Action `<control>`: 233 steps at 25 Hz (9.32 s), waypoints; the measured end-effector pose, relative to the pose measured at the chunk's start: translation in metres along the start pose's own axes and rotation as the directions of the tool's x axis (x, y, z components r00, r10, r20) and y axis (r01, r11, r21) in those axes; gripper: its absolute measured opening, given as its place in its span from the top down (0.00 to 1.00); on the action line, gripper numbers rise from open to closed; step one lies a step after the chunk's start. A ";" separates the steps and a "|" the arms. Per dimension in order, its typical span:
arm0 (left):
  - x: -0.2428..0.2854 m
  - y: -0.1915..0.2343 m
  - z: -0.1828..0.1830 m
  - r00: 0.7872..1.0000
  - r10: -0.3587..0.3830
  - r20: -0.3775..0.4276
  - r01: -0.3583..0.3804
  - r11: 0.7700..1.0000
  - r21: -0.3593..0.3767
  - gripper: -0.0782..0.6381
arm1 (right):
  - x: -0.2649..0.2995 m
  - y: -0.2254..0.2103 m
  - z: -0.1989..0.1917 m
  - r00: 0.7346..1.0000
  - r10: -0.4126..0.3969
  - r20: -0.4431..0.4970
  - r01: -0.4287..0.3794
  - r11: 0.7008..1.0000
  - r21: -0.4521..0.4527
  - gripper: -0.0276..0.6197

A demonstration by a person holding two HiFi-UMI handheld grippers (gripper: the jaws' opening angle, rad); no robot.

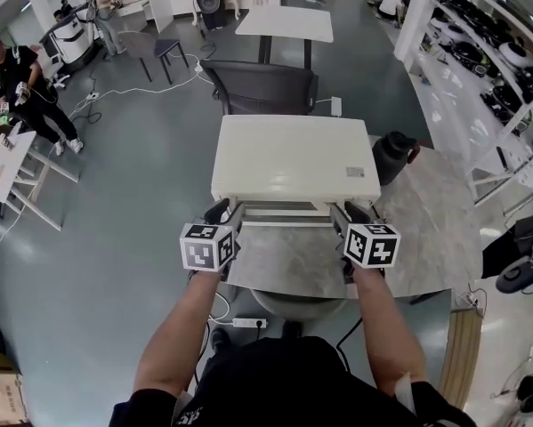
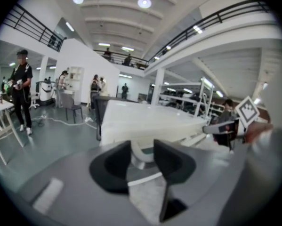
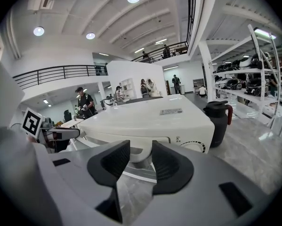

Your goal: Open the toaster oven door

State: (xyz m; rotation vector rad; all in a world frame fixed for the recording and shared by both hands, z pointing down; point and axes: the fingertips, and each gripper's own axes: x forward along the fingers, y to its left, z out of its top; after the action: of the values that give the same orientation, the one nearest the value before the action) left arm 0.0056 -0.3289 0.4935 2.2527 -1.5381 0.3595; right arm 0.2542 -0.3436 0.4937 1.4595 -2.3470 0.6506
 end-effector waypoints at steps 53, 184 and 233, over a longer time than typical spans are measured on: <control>-0.067 -0.011 -0.054 0.979 -0.195 -0.066 0.194 0.981 -0.019 0.69 | -0.069 0.022 -0.108 0.975 -0.213 -0.055 0.219 0.968 0.126 0.76; -0.159 0.005 -0.035 0.954 -0.297 0.040 0.288 0.946 0.152 0.88 | -0.120 0.180 -0.053 0.976 0.031 0.214 -0.025 0.999 -0.027 0.97; -0.171 -0.028 0.027 0.971 -0.172 0.169 0.149 0.979 0.139 0.88 | -0.194 0.156 0.009 0.920 0.123 0.373 -0.076 0.987 -0.140 0.97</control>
State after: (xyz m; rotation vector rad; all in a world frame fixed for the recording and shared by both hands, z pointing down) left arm -0.0306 -0.1900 0.3934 2.5500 -1.4393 0.2157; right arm 0.1987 -0.1405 0.3597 1.5310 -2.7123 0.2508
